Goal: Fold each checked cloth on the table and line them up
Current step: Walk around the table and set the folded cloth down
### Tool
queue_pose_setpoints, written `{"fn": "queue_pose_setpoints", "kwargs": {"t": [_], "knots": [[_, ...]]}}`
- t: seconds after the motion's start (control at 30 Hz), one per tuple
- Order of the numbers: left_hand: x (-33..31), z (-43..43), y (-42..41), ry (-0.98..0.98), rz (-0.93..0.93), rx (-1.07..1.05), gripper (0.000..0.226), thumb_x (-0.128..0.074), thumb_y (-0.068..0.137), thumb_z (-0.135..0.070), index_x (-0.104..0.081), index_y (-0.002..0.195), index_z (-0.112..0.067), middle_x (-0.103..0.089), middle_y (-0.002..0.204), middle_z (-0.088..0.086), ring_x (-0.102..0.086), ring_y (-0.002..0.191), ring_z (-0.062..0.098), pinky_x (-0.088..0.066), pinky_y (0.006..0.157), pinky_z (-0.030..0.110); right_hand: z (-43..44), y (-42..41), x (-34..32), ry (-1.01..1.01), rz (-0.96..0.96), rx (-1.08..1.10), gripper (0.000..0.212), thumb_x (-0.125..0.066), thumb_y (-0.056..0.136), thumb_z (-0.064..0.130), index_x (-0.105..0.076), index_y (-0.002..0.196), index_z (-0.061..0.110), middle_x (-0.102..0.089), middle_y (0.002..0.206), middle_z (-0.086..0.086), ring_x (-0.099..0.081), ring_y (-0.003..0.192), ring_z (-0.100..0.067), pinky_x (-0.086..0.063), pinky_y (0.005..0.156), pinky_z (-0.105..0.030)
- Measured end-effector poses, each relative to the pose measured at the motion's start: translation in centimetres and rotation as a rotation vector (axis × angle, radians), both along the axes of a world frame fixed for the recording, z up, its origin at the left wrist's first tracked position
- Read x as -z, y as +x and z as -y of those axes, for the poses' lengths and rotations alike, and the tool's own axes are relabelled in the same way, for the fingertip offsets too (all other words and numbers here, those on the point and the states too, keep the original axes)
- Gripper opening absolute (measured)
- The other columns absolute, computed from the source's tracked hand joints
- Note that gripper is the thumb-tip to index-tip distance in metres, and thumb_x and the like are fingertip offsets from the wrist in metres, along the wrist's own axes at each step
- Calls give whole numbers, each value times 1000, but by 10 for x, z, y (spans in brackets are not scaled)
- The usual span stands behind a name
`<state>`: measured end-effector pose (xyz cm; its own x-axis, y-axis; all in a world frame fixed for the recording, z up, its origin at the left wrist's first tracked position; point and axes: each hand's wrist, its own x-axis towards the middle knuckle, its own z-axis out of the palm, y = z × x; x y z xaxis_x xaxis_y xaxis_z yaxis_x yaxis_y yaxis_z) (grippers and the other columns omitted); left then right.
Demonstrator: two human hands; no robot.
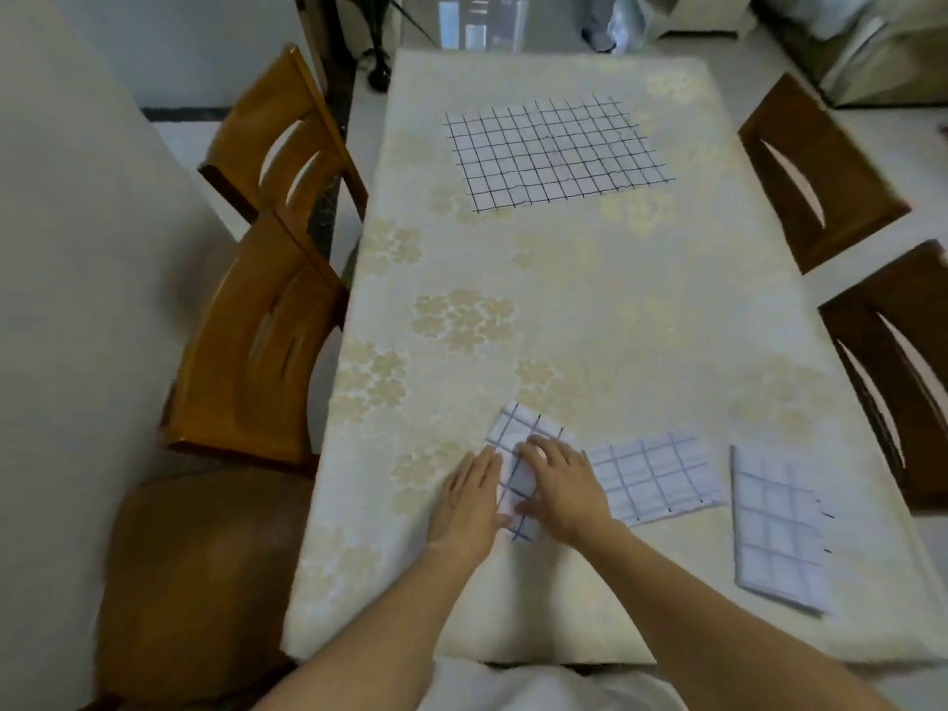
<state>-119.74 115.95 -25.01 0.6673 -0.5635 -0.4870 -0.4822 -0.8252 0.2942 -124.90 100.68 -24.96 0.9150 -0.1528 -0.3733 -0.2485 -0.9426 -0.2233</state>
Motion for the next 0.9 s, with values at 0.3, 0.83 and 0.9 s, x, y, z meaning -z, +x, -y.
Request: {"fn": "queue_pose_setpoints", "kwargs": {"t": [0.3, 0.83, 0.9], "knots": [[5, -22, 14, 61, 1, 82, 99, -52, 94, -63, 6, 161, -18, 11, 169, -3, 10, 155, 23, 2, 125, 42, -8, 4, -24, -36, -150, 206, 102, -72, 81, 52, -13, 157, 17, -11, 165, -5, -12, 151, -29, -9, 123, -43], [-100, 82, -47, -276, 292, 99, 25, -53, 98, -43, -69, 112, -30, -72, 112, -7, -65, 104, 19, -48, 94, 36, 90, -138, -107, -37, 356, 631, 27, -53, 97, 37, -65, 117, 23, -68, 115, 1, -63, 103, -24, -48, 87, -37], [-116, 110, -75, -281, 294, 142, 26, -53, 99, -43, -68, 114, -28, -71, 115, -6, -64, 107, 20, -47, 95, 36, 114, -172, -117, -13, 413, 670, 28, -55, 98, 38, -65, 119, 23, -68, 116, 2, -64, 102, -21, -49, 88, -35]]}}
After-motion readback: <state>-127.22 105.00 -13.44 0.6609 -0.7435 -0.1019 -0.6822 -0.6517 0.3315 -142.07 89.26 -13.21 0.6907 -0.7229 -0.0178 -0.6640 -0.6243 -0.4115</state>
